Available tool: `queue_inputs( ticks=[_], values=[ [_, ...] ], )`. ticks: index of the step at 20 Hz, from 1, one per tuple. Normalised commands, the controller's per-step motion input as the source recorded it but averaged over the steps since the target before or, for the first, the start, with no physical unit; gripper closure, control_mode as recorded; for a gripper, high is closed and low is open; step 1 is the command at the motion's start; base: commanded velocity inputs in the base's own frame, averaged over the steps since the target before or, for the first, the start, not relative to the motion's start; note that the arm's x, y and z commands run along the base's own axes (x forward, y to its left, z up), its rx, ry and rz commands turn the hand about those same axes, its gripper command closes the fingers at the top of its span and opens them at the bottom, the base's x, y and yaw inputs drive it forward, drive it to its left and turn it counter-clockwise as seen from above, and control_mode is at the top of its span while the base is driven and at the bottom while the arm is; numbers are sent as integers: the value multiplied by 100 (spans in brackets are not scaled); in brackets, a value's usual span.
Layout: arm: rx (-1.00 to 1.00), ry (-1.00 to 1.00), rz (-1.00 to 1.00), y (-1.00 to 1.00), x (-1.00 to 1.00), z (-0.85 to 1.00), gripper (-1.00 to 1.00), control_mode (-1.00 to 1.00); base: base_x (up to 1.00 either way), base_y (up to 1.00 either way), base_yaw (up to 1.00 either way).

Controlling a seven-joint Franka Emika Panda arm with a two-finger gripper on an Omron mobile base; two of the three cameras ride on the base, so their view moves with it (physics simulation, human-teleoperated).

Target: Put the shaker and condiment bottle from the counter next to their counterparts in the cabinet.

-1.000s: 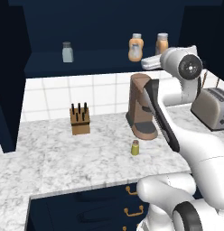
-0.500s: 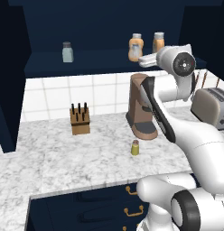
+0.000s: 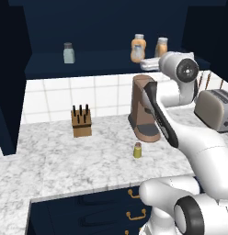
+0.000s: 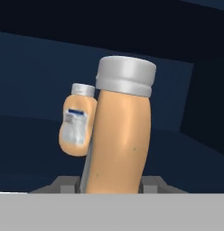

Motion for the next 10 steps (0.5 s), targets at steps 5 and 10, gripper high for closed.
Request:
queue_inputs(
  ticks=[5,10],
  values=[
    [0,-8,0,0,16,-12,100,-100,0,0,0],
    [0,-3,0,0,32,-11,100,-100,0,0,0]
  ],
)
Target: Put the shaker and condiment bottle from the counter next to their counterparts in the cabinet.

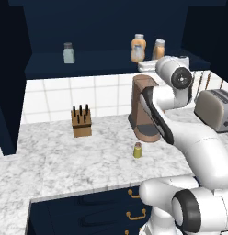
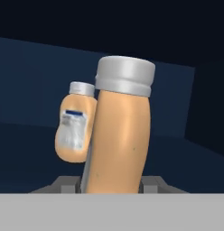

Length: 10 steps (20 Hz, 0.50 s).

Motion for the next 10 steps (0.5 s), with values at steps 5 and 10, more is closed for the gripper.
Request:
queue_inputs(
  ticks=[5,10],
  values=[
    [0,0,0,1,51,-2,100,-100,0,0,0],
    [0,1,0,11,59,0,100,-100,0,0,0]
  ],
)
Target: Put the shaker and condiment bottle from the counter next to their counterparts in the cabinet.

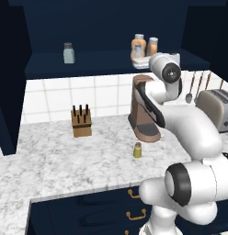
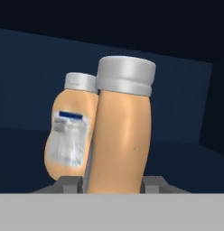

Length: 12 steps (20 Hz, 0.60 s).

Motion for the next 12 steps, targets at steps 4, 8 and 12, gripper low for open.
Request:
queue_inputs(
  ticks=[4,8,12],
  values=[
    [0,0,0,5,51,0,100,-100,0,0,0],
    [0,0,0,0,37,-11,100,-100,0,0,0],
    [0,0,0,4,20,-31,100,-100,0,0,0]
  ],
)
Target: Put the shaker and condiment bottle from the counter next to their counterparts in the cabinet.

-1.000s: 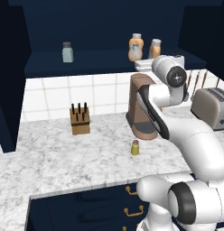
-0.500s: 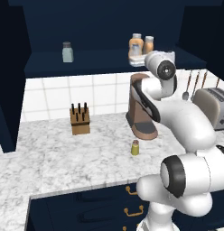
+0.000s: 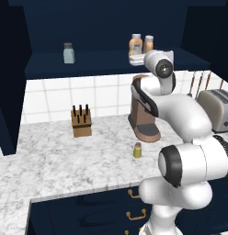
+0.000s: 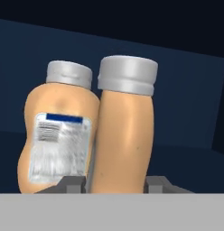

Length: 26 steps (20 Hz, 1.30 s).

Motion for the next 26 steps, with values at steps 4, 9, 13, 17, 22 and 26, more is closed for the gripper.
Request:
queue_inputs(
  ticks=[4,9,13,17,22,26],
  values=[
    [0,0,0,18,16,-31,-100,-100,0,0,0],
    [0,0,0,2,10,-11,-100,-100,0,0,0],
    [0,0,0,0,-4,0,-100,-100,0,0,0],
    [0,-3,0,0,-24,0,-100,-100,0,0,0],
    [0,-14,0,0,-69,0,-100,-100,0,0,0],
    [0,-12,0,0,-83,0,-100,-100,0,0,0]
  ],
)
